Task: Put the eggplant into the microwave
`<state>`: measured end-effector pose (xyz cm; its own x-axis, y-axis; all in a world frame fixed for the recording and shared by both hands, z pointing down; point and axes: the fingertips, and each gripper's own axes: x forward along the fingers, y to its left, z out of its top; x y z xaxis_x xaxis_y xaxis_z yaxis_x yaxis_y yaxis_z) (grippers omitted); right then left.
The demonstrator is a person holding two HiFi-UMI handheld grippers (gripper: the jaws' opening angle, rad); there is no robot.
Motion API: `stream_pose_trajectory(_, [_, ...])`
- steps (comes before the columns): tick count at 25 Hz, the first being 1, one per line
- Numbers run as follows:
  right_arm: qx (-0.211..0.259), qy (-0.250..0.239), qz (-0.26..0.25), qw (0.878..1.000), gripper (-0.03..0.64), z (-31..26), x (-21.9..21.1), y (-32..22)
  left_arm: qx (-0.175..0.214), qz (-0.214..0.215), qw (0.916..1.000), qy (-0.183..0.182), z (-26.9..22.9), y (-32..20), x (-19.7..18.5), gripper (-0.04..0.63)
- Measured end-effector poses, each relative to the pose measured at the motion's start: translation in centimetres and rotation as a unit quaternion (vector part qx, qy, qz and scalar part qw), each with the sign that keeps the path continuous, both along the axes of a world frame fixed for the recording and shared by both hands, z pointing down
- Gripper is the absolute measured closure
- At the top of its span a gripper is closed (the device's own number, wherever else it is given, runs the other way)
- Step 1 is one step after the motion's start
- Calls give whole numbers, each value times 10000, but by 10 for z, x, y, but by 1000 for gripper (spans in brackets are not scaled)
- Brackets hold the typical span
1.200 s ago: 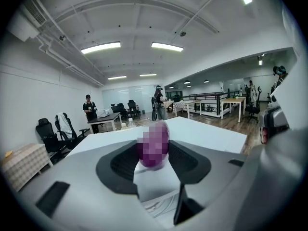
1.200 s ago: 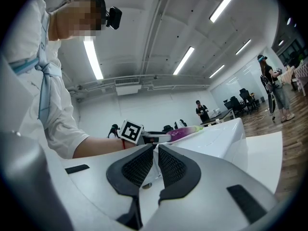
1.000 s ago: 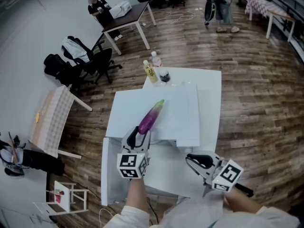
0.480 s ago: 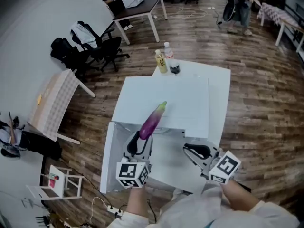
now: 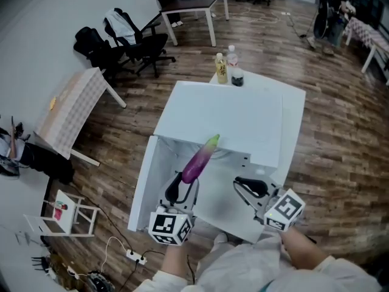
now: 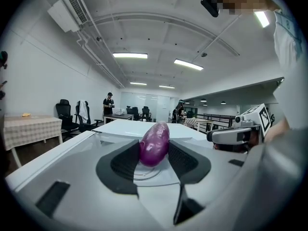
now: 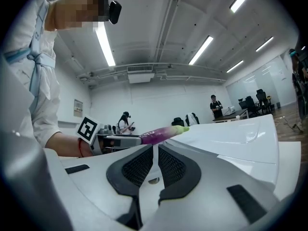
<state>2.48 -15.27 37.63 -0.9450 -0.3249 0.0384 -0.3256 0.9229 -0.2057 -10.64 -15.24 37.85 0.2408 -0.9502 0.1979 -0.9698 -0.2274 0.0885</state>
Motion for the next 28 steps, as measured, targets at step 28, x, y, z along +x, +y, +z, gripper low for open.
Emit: stream_pose_trajectory(28, [-71,595,272,9978,580,44,-23,28,-385,-12,9992,54,68,40,-27,405])
